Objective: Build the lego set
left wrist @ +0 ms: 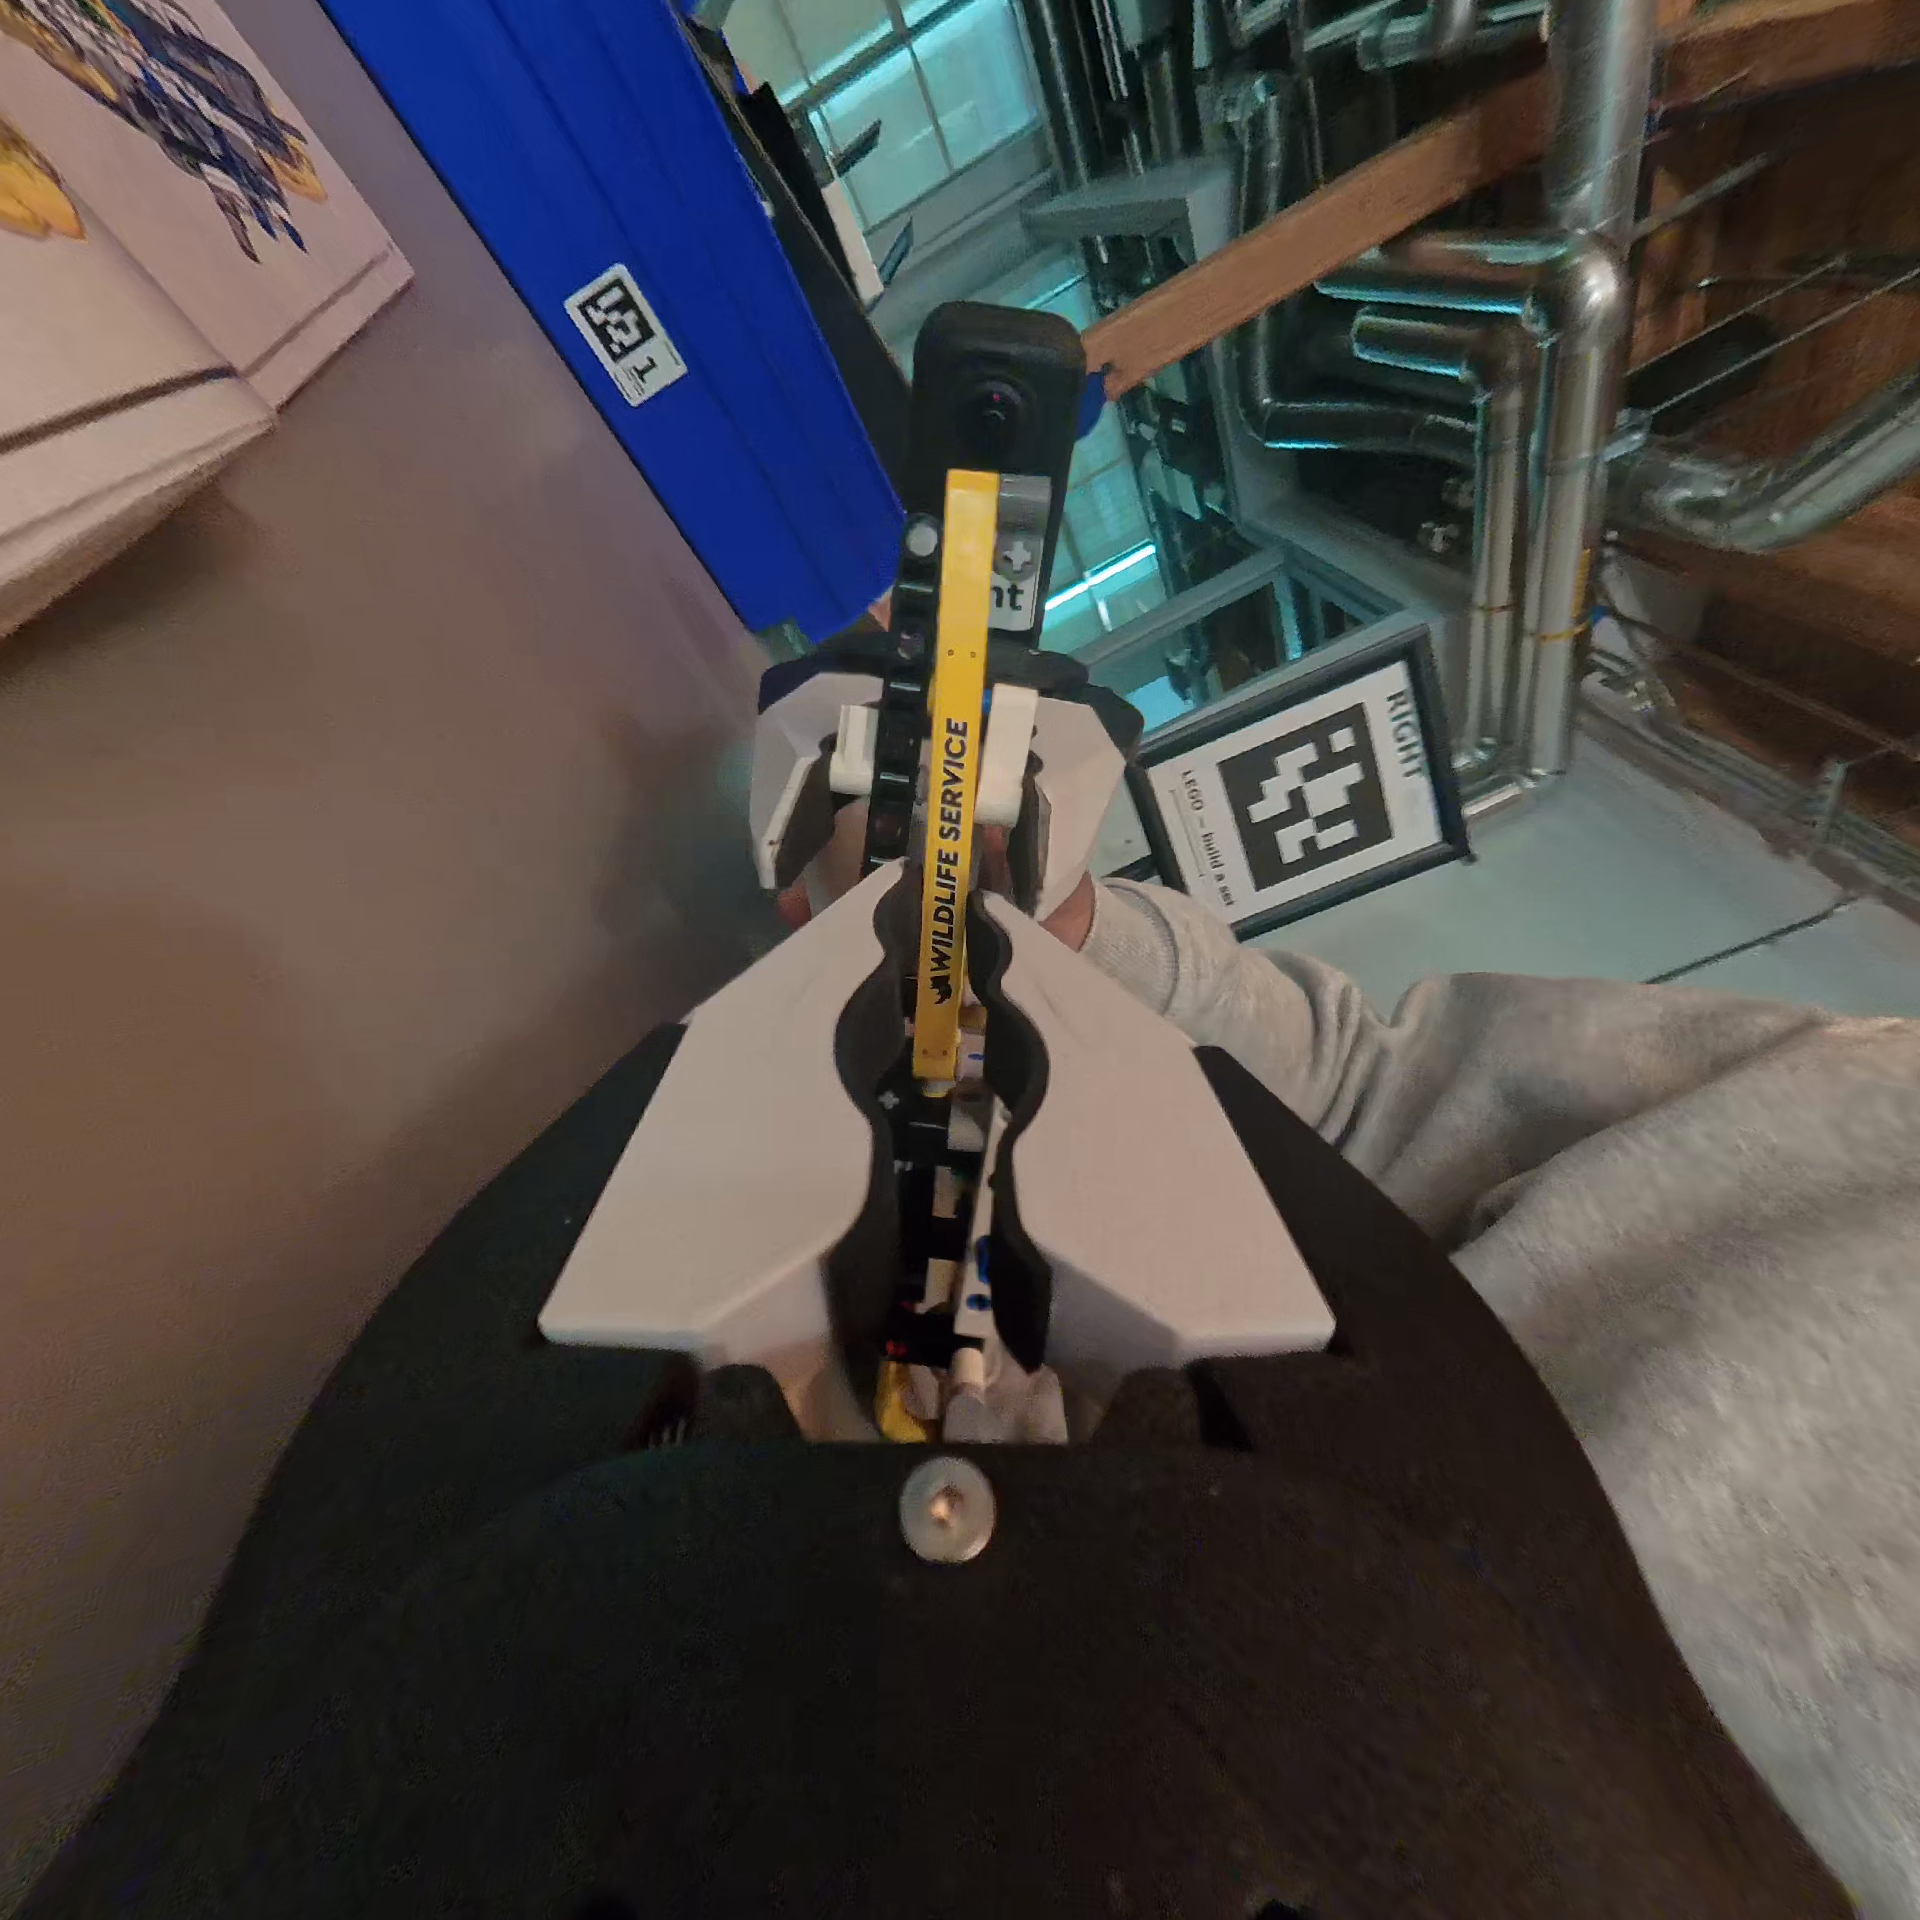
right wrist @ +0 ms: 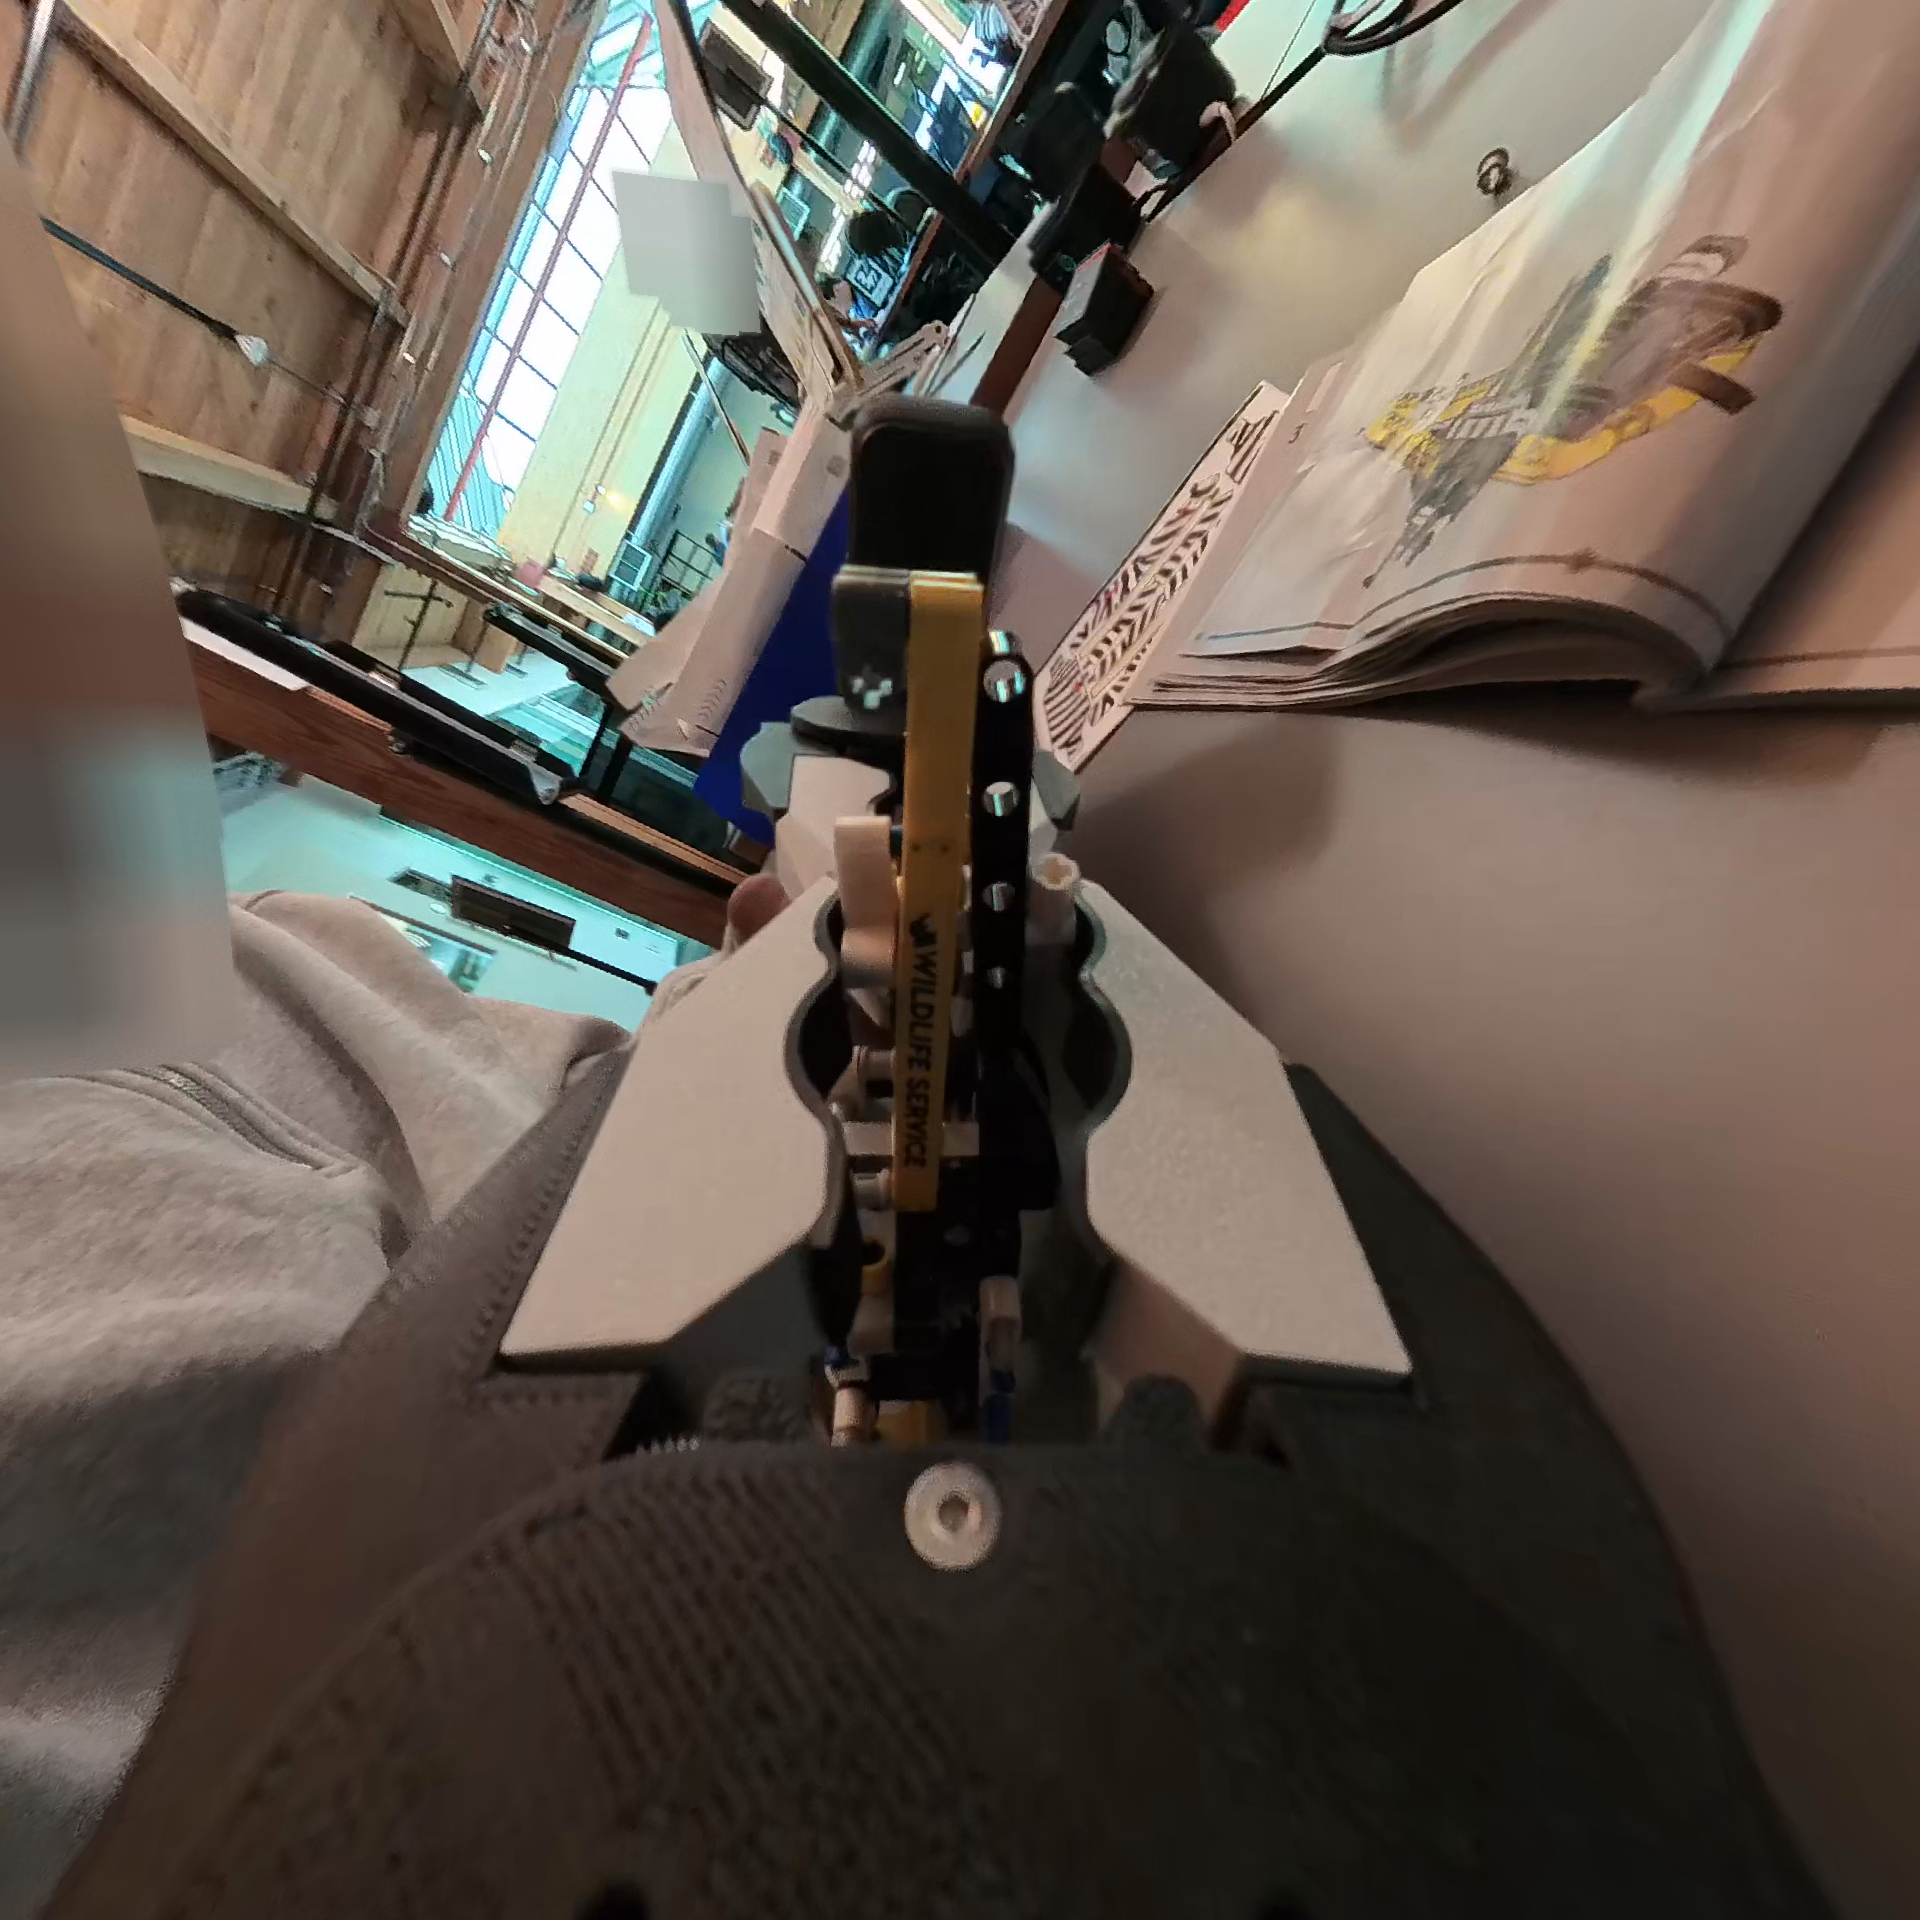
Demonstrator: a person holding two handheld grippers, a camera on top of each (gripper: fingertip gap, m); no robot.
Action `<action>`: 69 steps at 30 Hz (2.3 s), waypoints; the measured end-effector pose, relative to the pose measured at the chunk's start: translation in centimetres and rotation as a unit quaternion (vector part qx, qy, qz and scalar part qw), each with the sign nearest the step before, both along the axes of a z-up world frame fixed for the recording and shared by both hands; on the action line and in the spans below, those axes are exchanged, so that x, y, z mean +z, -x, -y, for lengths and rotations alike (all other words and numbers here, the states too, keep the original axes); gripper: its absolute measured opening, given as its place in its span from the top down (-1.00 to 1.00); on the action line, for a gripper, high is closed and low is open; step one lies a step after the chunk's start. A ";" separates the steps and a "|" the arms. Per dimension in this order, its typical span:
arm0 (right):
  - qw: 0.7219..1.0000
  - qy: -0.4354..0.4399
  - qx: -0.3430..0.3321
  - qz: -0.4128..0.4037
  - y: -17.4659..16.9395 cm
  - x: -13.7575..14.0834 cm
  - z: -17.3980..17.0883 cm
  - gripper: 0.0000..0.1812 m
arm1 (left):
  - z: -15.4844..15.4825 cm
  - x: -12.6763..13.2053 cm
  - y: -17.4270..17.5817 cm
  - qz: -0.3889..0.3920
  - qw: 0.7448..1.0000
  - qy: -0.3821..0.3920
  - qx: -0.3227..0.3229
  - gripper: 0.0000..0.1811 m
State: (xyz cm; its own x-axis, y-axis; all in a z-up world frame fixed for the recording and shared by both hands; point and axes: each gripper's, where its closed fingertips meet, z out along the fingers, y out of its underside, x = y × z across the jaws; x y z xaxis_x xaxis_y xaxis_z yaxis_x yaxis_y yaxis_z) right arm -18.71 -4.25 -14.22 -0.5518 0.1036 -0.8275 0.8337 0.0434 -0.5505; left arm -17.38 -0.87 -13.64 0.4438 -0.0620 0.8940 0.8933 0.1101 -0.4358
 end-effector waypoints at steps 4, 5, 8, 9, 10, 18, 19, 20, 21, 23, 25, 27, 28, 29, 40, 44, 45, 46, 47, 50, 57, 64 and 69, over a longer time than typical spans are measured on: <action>0.999 -0.025 0.007 -0.046 -0.2 1.3 -0.4 0.57 | 0.5 0.9 0.4 0.005 0.999 -0.029 0.014 0.78; 0.997 -0.033 0.011 -0.063 -0.3 1.8 -0.4 0.57 | 0.6 1.2 0.3 -0.013 0.999 -0.030 0.018 0.76; 0.991 -0.059 0.025 -0.114 -0.8 3.1 -0.4 0.57 | 1.3 2.5 0.0 -0.060 0.997 -0.038 0.025 0.76; 0.988 -0.069 0.031 -0.132 -1.0 3.4 -0.4 0.58 | 1.7 3.1 0.0 -0.077 0.995 -0.050 0.031 0.75; 0.985 -0.079 0.037 -0.150 -1.3 3.7 -0.3 0.59 | 2.1 3.8 0.0 -0.092 0.993 -0.065 0.041 0.73; 0.957 -0.140 0.087 -0.240 -3.3 4.0 0.7 0.58 | 4.9 8.3 -1.7 -0.260 0.954 -0.116 0.093 0.29; 0.953 -0.145 0.096 -0.247 -3.6 4.0 1.0 0.58 | 4.5 8.2 -1.9 -0.278 0.952 -0.092 0.094 0.27; 0.949 -0.152 0.107 -0.254 -4.0 3.9 1.2 0.58 | 4.2 8.1 -2.1 -0.289 0.950 -0.080 0.092 0.24; 0.945 -0.159 0.118 -0.262 -4.3 3.9 1.5 0.57 | 3.9 8.1 -2.4 -0.293 0.949 -0.077 0.086 0.25; 0.935 -0.171 0.137 -0.278 -4.9 3.9 1.9 0.57 | 3.1 7.7 -2.8 -0.293 0.952 -0.066 0.067 0.30; 0.927 -0.180 0.152 -0.292 -5.2 3.9 2.3 0.57 | 2.5 7.2 -3.3 -0.299 0.951 -0.055 0.050 0.41; 0.921 -0.186 0.162 -0.301 -5.4 4.0 2.5 0.57 | 2.2 7.3 -3.6 -0.311 0.948 -0.053 0.049 0.52; 0.920 -0.185 0.165 -0.303 -5.5 4.1 2.6 0.57 | 2.3 7.5 -3.6 -0.316 0.946 -0.055 0.057 0.62; 0.920 -0.182 0.167 -0.304 -5.5 4.1 2.6 0.57 | 2.3 7.6 -3.6 -0.321 0.944 -0.054 0.061 0.62; 0.918 -0.175 0.175 -0.311 -5.6 4.4 2.8 0.57 | 2.5 7.8 -3.7 -0.347 0.934 -0.046 0.075 0.64; 0.918 -0.172 0.178 -0.310 -5.6 4.4 2.8 0.58 | 2.5 7.7 -3.6 -0.350 0.933 -0.041 0.076 0.64; 0.918 -0.171 0.178 -0.310 -5.6 4.4 2.8 0.58 | 2.5 7.7 -3.6 -0.351 0.932 -0.040 0.077 0.64; 0.918 -0.170 0.178 -0.311 -5.6 4.4 2.8 0.59 | 2.5 7.7 -3.6 -0.352 0.932 -0.040 0.078 0.64; 0.918 -0.170 0.177 -0.311 -5.6 4.4 2.9 0.59 | 2.5 7.8 -3.6 -0.352 0.932 -0.040 0.079 0.64; 0.918 -0.170 0.176 -0.312 -5.6 4.5 2.9 0.59 | 2.5 7.8 -3.6 -0.351 0.932 -0.042 0.079 0.65; 0.916 -0.172 0.173 -0.319 -5.6 4.7 2.7 0.59 | 2.3 8.0 -3.7 -0.345 0.935 -0.043 0.073 0.64; 0.925 -0.156 0.140 -0.316 -5.0 4.3 2.9 0.44 | 2.8 7.3 -3.2 -0.339 0.937 -0.025 0.077 0.64; 0.922 -0.169 0.102 -0.334 -4.5 4.3 2.1 0.25 | 3.5 7.0 -2.9 -0.329 0.940 -0.035 0.078 0.65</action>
